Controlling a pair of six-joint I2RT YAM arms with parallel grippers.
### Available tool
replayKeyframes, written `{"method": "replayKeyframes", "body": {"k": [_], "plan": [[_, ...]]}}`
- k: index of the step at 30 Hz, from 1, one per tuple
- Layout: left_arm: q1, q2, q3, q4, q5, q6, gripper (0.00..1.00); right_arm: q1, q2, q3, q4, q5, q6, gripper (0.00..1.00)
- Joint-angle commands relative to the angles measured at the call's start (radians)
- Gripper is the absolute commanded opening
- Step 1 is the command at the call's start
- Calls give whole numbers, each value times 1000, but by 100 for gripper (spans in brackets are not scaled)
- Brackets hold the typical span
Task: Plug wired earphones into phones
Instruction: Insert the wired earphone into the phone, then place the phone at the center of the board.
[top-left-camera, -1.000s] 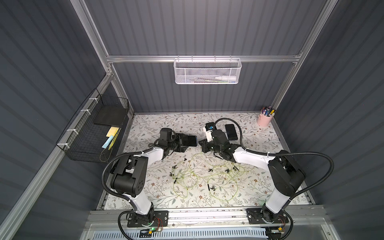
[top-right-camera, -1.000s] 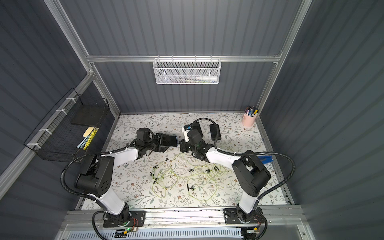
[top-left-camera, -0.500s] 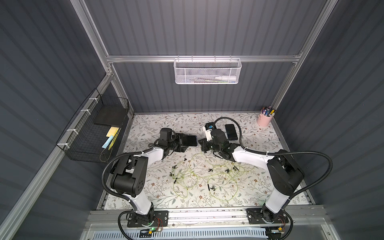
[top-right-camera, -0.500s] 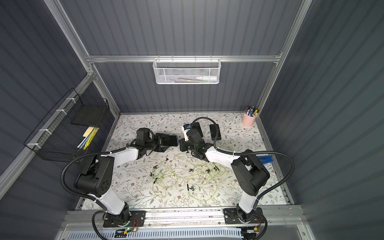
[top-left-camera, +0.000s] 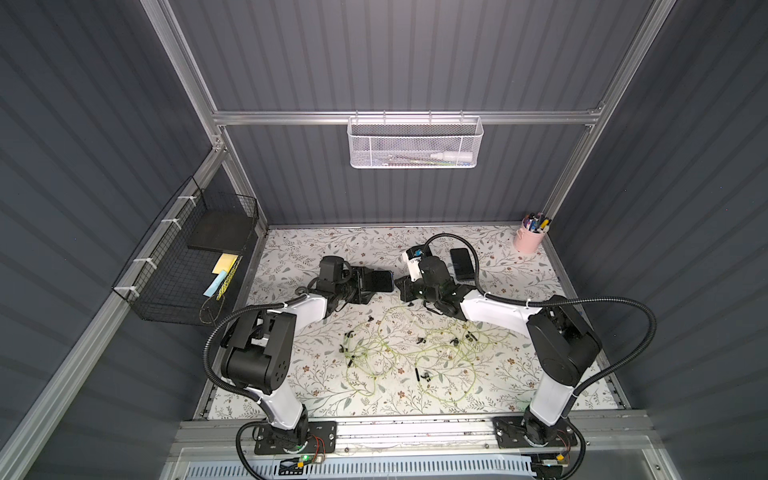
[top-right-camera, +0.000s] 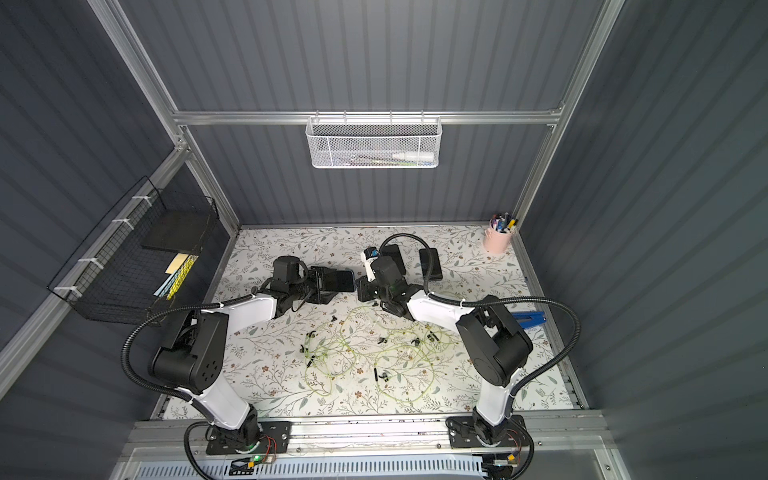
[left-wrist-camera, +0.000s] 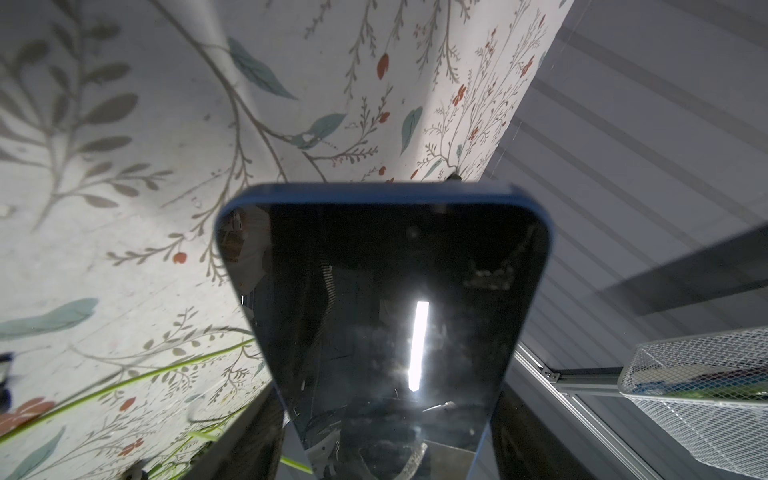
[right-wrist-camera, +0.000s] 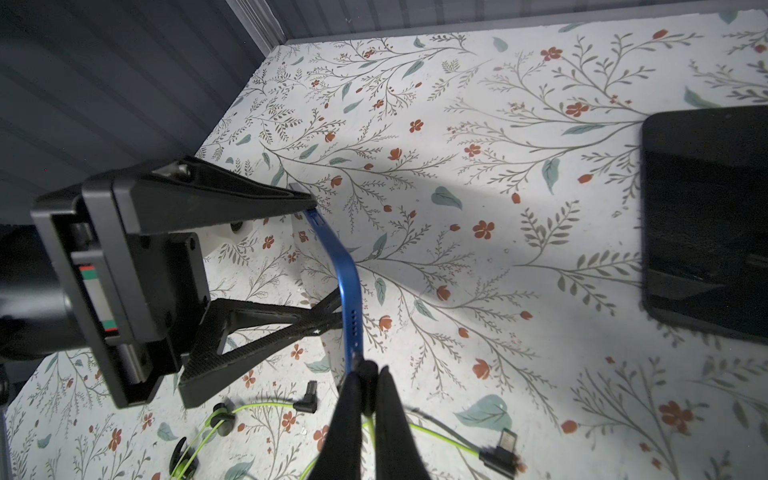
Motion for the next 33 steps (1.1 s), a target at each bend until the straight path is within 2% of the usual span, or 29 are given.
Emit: {"method": "replayKeyframes", "body": {"k": [1, 2, 4, 6, 7, 11, 16, 21, 24, 33], "plan": [[-28, -9, 24, 49, 64, -3, 0, 8, 27, 39, 2, -47, -7, 7], [-26, -8, 26, 39, 60, 7, 0, 8, 24, 38, -4, -46, -8, 12], [-18, -1, 50, -23, 40, 58, 0, 8, 7, 37, -40, -34, -19, 34], [-2, 14, 82, -84, 26, 114, 0, 3, -12, 28, -83, -25, -24, 48], [7, 26, 103, -111, 18, 142, 0, -2, -27, 18, -103, -20, -21, 53], [33, 84, 198, -214, 2, 238, 0, -29, -105, -39, -171, -7, -6, 66], [68, 180, 359, -409, -39, 445, 0, -70, -210, -86, -321, 42, 6, 74], [81, 265, 493, -538, -4, 598, 0, -97, -267, -94, -524, 127, 49, 77], [85, 316, 624, -678, -13, 731, 0, -106, -279, -95, -621, 167, 82, 77], [101, 515, 1014, -1013, -62, 1093, 9, -114, -301, -171, -633, 134, 142, 74]]}}
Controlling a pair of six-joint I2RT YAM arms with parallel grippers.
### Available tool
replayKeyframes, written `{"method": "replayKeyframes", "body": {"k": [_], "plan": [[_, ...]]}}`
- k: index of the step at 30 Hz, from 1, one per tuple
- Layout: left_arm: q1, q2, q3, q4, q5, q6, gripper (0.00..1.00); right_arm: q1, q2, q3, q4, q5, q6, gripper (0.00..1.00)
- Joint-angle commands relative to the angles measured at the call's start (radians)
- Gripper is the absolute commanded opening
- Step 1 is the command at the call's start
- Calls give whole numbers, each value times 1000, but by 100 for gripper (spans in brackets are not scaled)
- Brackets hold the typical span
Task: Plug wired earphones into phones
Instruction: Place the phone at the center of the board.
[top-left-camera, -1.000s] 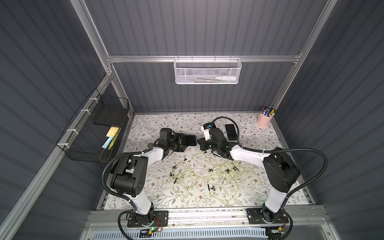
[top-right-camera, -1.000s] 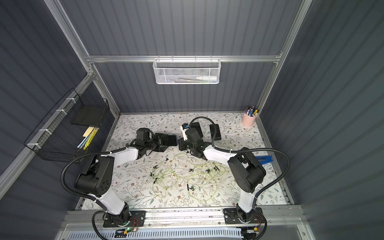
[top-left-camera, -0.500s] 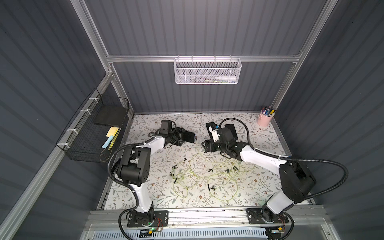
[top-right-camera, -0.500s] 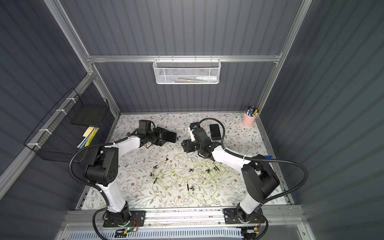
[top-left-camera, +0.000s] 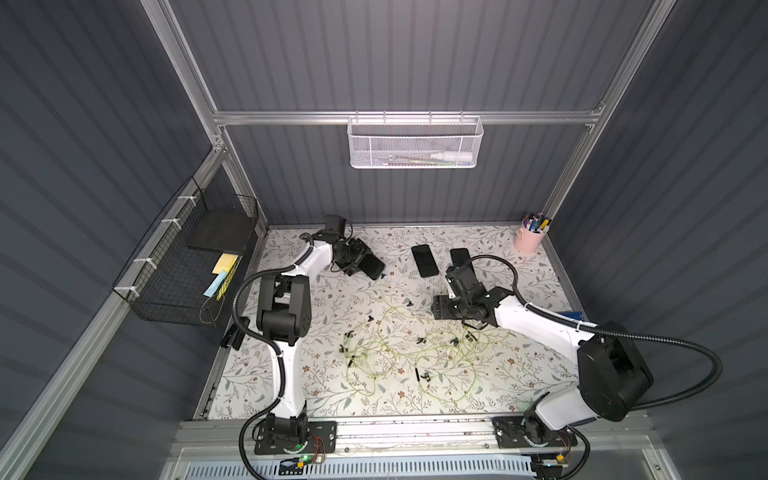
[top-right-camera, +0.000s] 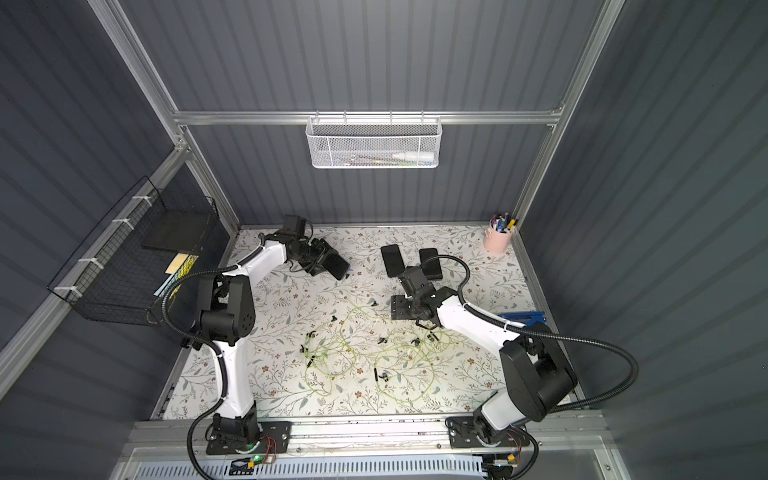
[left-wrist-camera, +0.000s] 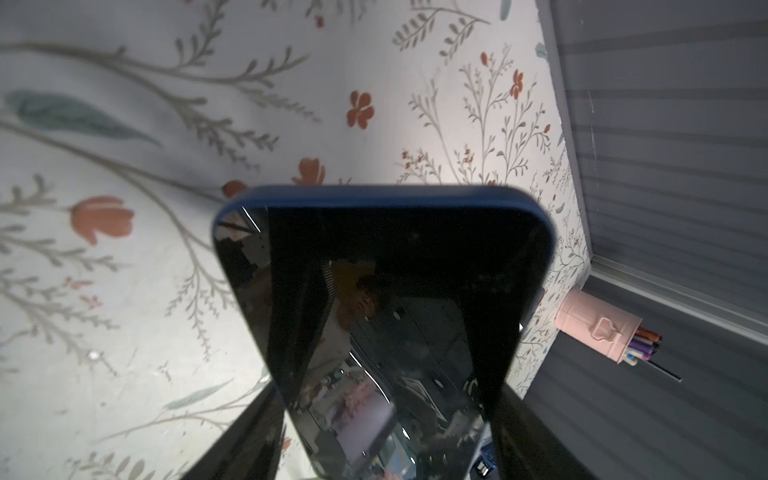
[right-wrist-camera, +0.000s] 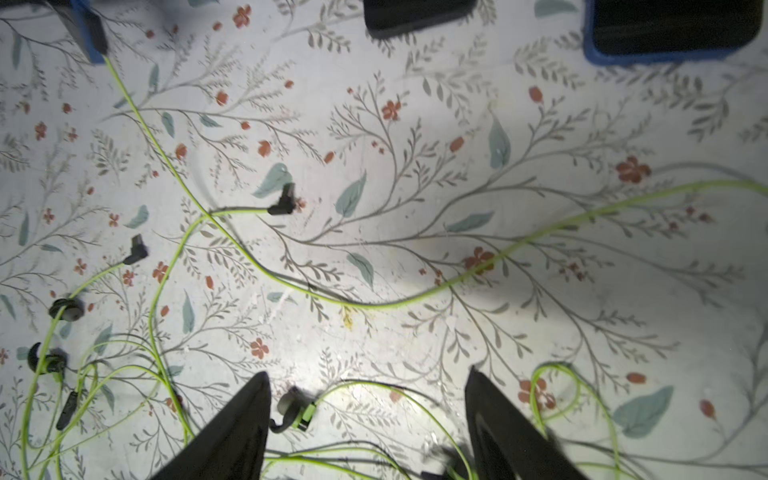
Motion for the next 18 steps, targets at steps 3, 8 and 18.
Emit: {"method": "replayKeyframes", "body": {"k": [3, 8, 18], "plan": [[8, 103, 216, -268, -35, 276, 13, -4, -15, -15, -31, 5, 31, 74], [8, 170, 320, -396, -77, 397, 16, -3, -11, -17, -25, 11, 32, 74], [8, 217, 323, -498, -166, 530, 29, -4, -21, -28, -30, 26, 38, 73]]}}
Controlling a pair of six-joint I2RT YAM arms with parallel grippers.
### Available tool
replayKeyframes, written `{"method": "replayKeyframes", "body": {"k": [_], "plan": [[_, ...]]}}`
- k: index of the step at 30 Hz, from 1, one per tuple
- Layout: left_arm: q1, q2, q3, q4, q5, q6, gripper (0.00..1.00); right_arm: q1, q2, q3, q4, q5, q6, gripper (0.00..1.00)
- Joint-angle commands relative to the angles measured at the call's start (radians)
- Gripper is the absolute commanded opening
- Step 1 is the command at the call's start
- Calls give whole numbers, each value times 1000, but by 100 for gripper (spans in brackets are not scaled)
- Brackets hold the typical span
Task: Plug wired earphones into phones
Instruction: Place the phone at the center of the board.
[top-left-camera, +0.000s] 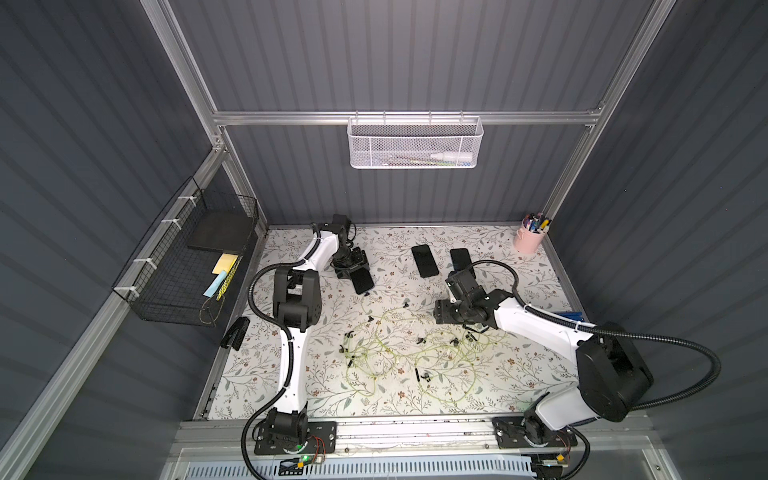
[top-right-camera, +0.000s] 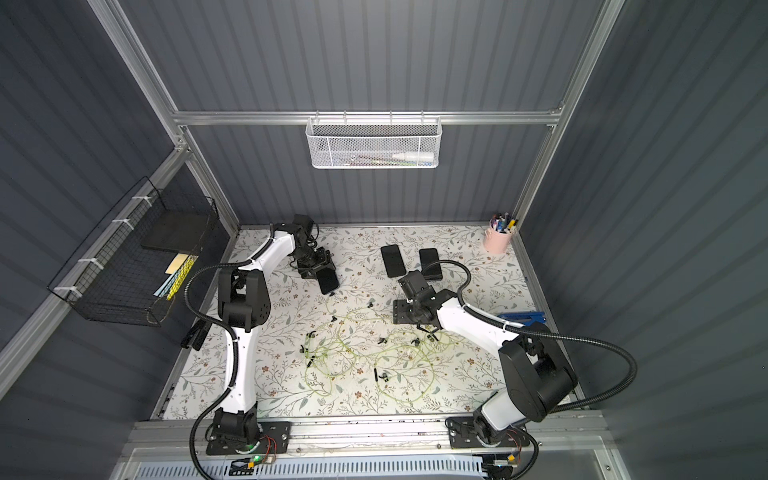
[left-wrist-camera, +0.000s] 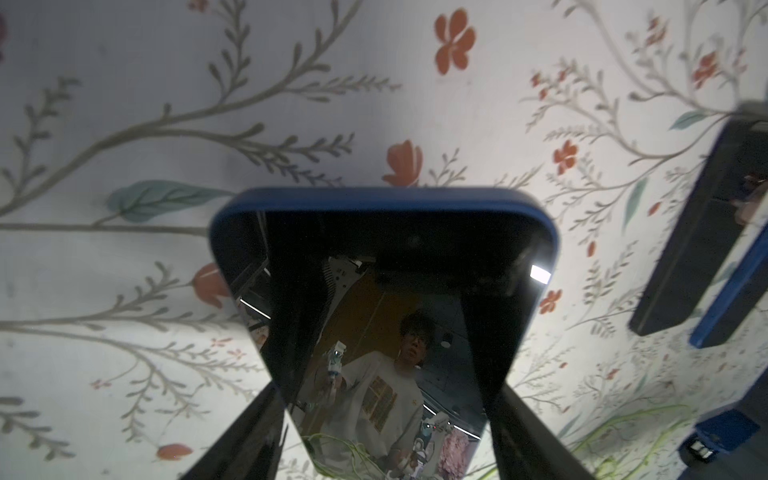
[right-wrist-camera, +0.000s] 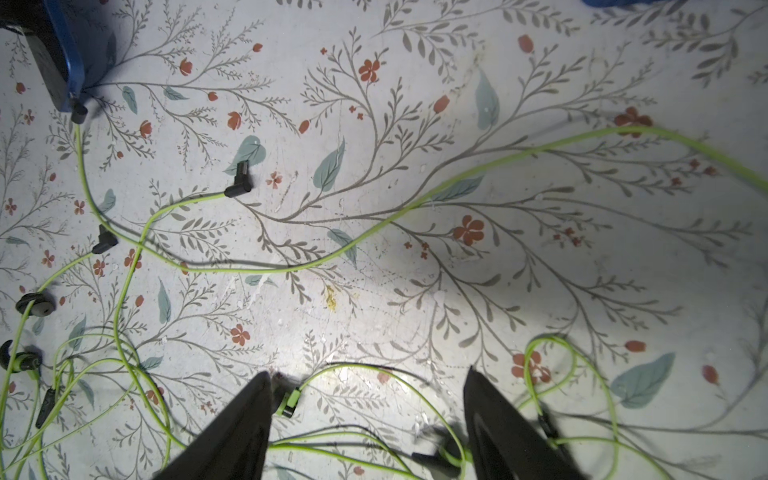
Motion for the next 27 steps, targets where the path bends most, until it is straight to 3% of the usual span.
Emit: {"method": "replayKeyframes", "body": {"k": [1, 5, 9, 16, 22, 27], "plan": [[8, 6, 17, -51, -30, 67, 33, -3, -21, -10, -18, 18, 15, 73], [7, -5, -13, -12, -13, 59, 49, -1, -21, 1, -34, 8, 26, 74], [7, 1, -6, 19, -18, 76, 72, 10, -12, 27, -65, 16, 49, 74], [8, -28, -27, 58, -11, 110, 99, 54, 36, 92, -127, 50, 139, 74], [-21, -114, -52, 78, -1, 234, 98, 56, 26, 114, -176, 80, 152, 74], [-217, -252, -243, 156, -23, 516, 86, 24, -7, 108, -277, 95, 122, 75]]}}
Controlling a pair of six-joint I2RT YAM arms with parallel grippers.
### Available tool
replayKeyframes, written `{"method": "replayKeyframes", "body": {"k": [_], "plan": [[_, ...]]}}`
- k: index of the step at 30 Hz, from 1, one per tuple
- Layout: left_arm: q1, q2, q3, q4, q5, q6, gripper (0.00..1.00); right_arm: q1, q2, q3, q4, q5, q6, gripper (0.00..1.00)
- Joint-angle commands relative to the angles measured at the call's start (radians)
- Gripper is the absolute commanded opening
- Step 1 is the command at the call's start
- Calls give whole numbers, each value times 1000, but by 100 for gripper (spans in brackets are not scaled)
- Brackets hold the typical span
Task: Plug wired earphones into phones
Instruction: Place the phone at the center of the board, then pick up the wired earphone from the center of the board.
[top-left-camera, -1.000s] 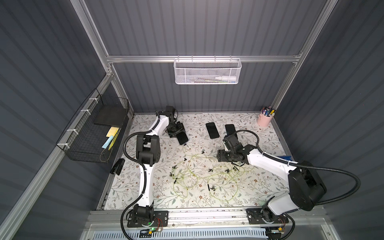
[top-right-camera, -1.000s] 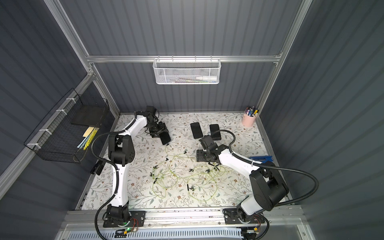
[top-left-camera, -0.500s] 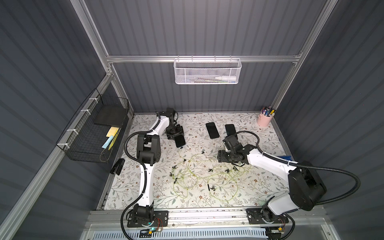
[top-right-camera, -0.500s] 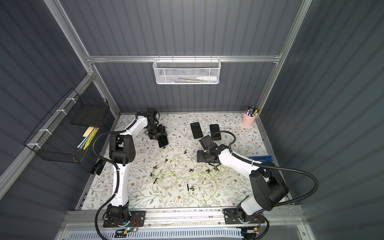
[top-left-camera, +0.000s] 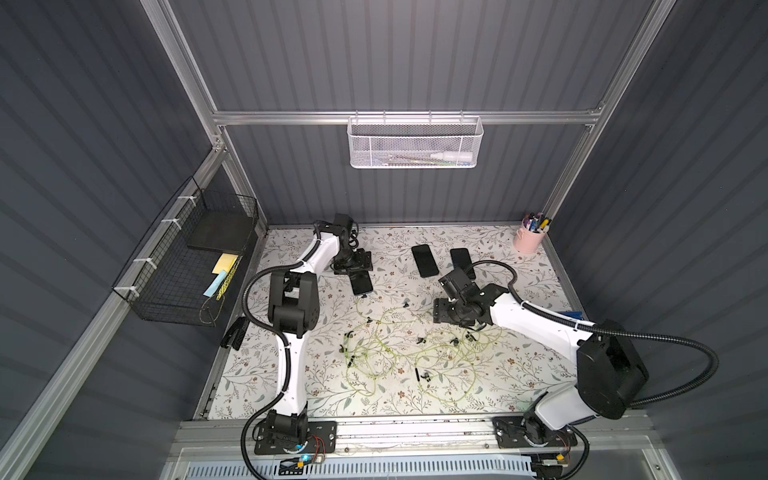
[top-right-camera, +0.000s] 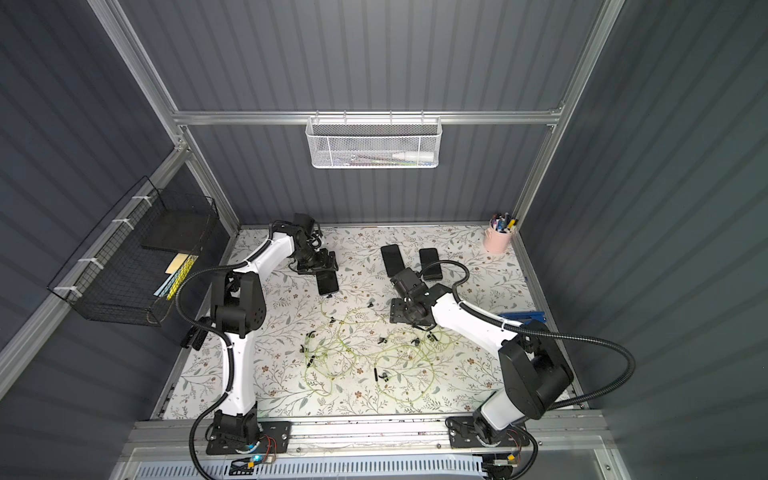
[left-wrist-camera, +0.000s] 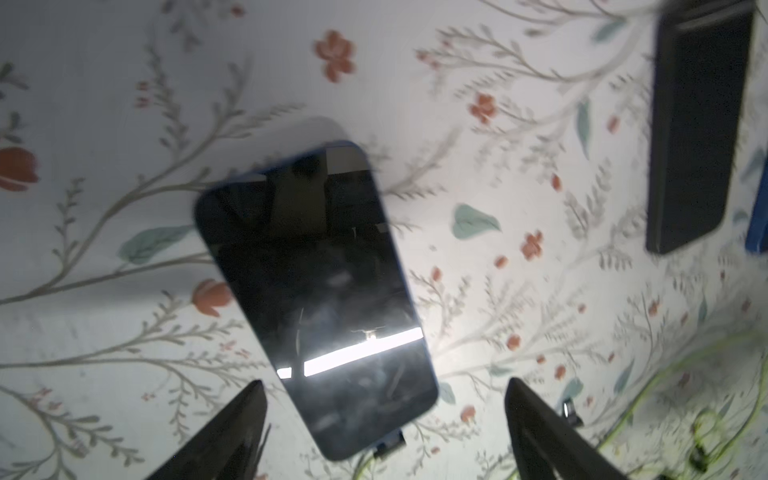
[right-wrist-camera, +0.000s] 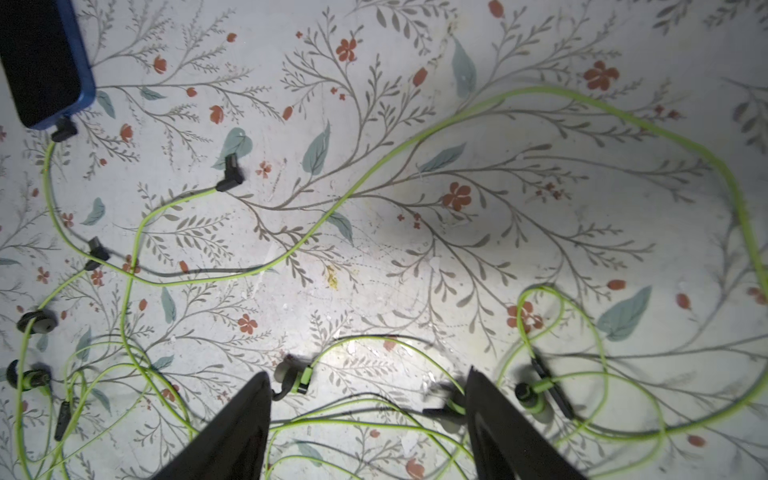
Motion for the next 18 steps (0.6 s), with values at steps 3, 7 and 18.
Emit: {"method": "replayKeyframes", "body": {"k": [3, 7, 18], "plan": [[-187, -40, -75, 8, 43, 231, 82, -43, -60, 1, -129, 23, -15, 75], [-249, 19, -70, -19, 33, 256, 77, -61, -95, -11, -146, 5, -14, 74], [-303, 43, -109, -52, -132, 298, 64, -90, -81, -34, -109, -29, -33, 74]]}}
